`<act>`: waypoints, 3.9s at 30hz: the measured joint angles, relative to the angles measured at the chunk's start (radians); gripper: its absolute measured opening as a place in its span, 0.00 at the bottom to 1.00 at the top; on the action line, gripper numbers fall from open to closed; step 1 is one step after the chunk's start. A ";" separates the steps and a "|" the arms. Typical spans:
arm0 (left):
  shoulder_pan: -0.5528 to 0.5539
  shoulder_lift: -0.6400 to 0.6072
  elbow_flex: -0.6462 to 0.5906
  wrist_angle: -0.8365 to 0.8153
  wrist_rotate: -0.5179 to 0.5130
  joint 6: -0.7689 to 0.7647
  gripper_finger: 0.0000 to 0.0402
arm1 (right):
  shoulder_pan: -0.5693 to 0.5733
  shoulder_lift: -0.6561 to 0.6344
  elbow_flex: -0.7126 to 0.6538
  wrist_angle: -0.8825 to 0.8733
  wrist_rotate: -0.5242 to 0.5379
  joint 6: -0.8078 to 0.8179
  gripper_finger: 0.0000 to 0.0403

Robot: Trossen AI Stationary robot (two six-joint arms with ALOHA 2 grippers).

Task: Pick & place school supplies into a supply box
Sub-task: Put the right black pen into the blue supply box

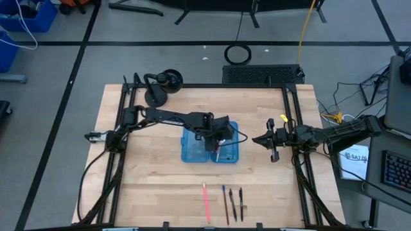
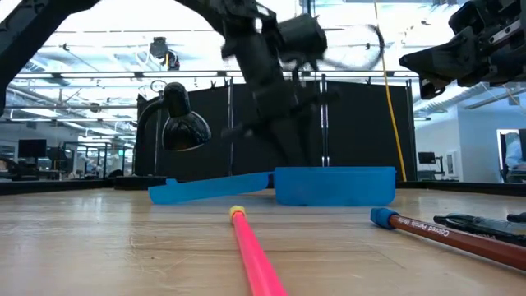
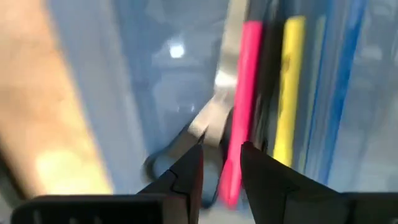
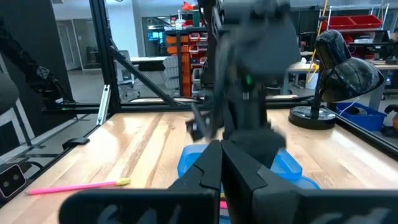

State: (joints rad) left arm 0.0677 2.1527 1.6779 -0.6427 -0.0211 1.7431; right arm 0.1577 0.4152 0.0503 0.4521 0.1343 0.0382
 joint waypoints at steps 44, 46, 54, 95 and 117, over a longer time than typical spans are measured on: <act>0.096 -1.613 -1.515 1.069 0.314 -1.617 0.01 | 0.001 0.012 0.000 0.039 -0.004 -0.029 0.00; 0.092 -1.608 -1.540 1.103 0.308 -1.606 0.01 | 0.001 0.012 0.000 0.032 -0.004 -0.069 0.00; 0.046 -1.609 -1.645 1.314 0.305 -1.600 0.04 | 0.003 0.050 0.067 -0.064 0.132 -0.093 0.00; 0.023 -1.616 -1.656 1.387 0.220 -1.634 0.08 | 0.608 1.742 1.792 -1.571 0.096 1.960 0.00; 0.023 -1.616 -1.656 1.403 0.221 -1.610 0.03 | 0.556 1.721 1.649 -1.427 -0.058 2.061 0.34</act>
State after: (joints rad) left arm 0.0902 0.5364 0.0223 0.7605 0.1994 0.1333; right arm 0.7133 2.1365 1.6992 -0.9748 0.0767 2.0996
